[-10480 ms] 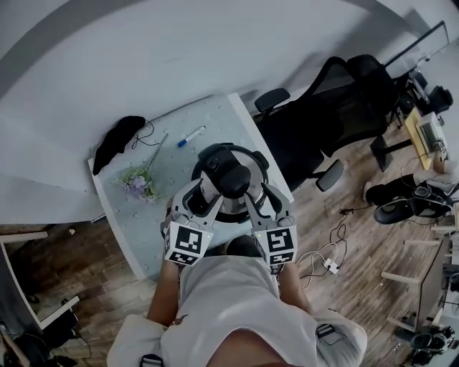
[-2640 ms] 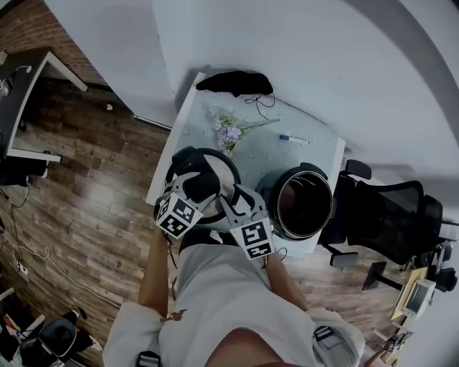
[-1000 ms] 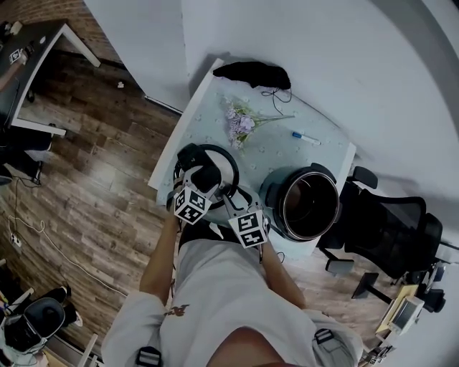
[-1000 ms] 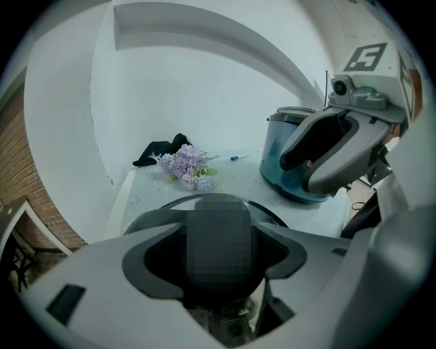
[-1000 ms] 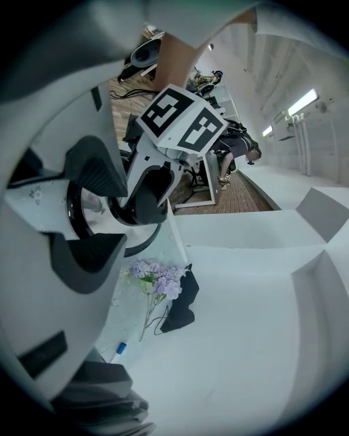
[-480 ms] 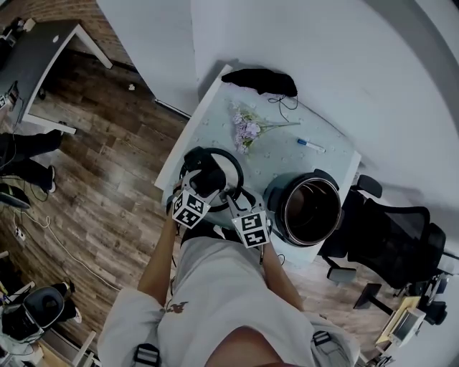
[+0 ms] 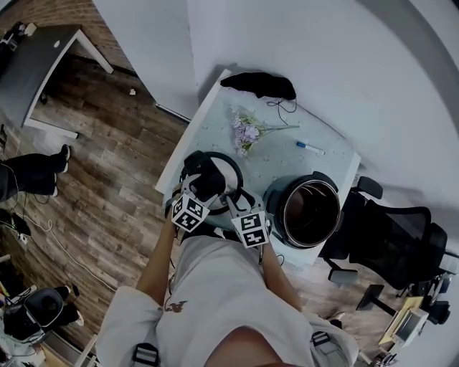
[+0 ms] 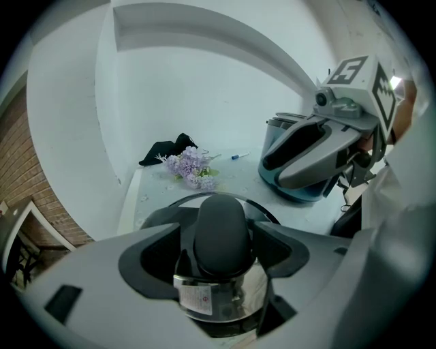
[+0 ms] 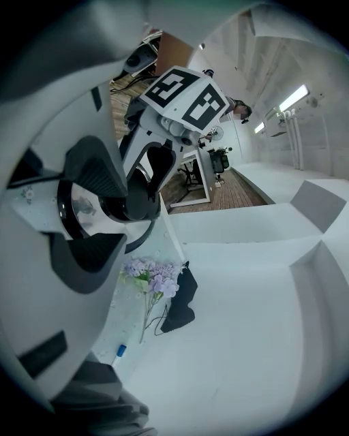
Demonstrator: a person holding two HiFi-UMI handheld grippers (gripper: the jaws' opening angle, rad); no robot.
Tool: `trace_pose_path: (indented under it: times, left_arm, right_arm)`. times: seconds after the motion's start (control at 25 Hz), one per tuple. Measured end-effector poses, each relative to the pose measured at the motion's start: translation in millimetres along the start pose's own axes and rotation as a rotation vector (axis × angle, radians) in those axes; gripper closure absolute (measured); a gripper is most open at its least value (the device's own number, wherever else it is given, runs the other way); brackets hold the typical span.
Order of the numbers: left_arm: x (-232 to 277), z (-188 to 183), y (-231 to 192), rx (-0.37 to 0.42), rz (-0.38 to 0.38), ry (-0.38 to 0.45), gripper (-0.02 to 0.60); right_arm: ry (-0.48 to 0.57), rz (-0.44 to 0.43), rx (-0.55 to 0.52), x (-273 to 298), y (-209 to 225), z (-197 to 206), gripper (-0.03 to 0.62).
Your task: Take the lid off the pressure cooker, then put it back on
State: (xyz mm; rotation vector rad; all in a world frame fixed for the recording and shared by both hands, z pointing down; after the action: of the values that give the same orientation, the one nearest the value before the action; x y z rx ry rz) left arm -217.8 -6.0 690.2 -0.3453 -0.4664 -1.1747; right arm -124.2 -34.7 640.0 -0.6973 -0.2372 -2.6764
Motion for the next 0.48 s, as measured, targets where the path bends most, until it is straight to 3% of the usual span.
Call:
trace_pose_path:
  times: [0.48]
  left_arm:
    - [26, 11, 0, 0.002, 0.048, -0.068, 0.253]
  right_arm:
    - [-0.035, 0.004, -0.005, 3, 3, 5, 0.427]
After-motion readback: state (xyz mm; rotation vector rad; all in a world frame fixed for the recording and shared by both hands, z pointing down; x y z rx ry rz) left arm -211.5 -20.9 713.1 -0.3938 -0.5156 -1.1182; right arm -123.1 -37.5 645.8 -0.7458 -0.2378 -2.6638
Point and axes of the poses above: the fingertips, and each gripper's own axes: x forward along the fingers, y to its right, z out of its underside, the point moved 3 cm from there along -x, backward along the fingers, and after that the axes turned 14 degrees about y, right-handed, at the moved point
